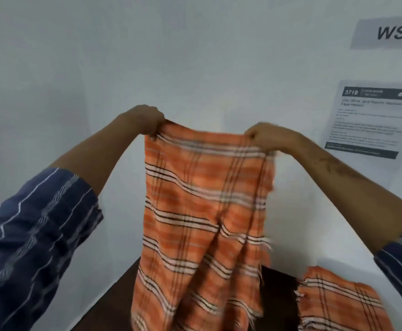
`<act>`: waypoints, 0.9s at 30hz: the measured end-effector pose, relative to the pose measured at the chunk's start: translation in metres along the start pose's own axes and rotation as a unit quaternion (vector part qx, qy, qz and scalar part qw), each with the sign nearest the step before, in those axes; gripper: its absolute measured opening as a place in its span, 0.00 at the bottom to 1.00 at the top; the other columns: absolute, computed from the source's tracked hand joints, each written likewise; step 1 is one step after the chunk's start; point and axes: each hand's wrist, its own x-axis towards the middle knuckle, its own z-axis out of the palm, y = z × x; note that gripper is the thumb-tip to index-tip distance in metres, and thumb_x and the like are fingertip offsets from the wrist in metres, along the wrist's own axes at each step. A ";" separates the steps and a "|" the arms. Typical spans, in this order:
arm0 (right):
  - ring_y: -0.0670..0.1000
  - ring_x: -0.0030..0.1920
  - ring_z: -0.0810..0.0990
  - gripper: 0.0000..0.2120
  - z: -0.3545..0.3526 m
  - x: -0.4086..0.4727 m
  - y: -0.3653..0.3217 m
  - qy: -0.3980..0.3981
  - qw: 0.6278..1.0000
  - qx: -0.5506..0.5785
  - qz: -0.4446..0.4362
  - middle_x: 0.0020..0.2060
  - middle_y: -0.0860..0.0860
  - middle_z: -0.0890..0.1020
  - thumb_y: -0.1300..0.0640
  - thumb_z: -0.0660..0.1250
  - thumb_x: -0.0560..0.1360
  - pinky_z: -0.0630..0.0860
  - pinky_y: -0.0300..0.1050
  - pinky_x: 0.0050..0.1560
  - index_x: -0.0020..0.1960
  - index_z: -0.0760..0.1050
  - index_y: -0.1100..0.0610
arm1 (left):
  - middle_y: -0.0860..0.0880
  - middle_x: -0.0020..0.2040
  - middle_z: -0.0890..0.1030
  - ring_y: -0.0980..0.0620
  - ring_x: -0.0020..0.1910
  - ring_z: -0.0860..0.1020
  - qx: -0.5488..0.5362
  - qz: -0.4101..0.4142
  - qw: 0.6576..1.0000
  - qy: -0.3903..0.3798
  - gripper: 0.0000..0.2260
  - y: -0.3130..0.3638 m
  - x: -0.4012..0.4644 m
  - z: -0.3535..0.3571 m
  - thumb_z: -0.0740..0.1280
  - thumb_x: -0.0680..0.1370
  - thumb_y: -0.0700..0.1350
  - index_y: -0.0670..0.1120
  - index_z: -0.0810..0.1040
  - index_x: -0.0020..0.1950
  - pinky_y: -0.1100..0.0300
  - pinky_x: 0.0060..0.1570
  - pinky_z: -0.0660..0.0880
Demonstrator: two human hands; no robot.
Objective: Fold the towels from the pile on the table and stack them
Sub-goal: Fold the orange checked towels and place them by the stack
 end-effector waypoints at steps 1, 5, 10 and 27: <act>0.56 0.49 0.77 0.16 0.000 -0.002 0.001 0.052 0.998 -0.014 0.014 0.50 0.57 0.81 0.71 0.55 0.73 0.72 0.38 0.43 0.54 0.78 0.65 | 0.44 0.49 0.81 0.44 0.47 0.78 0.004 0.006 1.000 0.010 0.13 0.001 0.000 0.000 0.70 0.73 0.44 0.46 0.79 0.58 0.57 0.45 0.71; 0.56 0.48 0.79 0.20 0.001 -0.006 -0.001 -0.073 0.997 0.019 -0.017 0.48 0.57 0.82 0.74 0.53 0.71 0.76 0.41 0.48 0.52 0.79 0.61 | 0.45 0.50 0.82 0.43 0.50 0.79 0.018 0.013 0.998 0.062 0.12 0.000 0.000 -0.006 0.69 0.74 0.45 0.49 0.79 0.58 0.57 0.47 0.72; 0.55 0.48 0.78 0.12 -0.005 0.000 0.007 0.082 0.992 0.090 0.009 0.50 0.59 0.79 0.70 0.56 0.75 0.74 0.47 0.50 0.52 0.76 0.63 | 0.44 0.50 0.81 0.42 0.50 0.79 0.040 -0.017 0.997 0.067 0.09 -0.008 -0.002 -0.004 0.69 0.74 0.45 0.46 0.79 0.54 0.55 0.49 0.72; 0.51 0.37 0.74 0.11 0.006 -0.007 0.009 -0.002 0.994 -0.106 0.003 0.30 0.49 0.76 0.54 0.73 0.70 0.66 0.41 0.33 0.32 0.75 0.53 | 0.46 0.51 0.82 0.44 0.51 0.78 0.009 0.026 0.997 0.069 0.12 -0.010 -0.007 0.004 0.69 0.75 0.46 0.47 0.79 0.57 0.56 0.51 0.73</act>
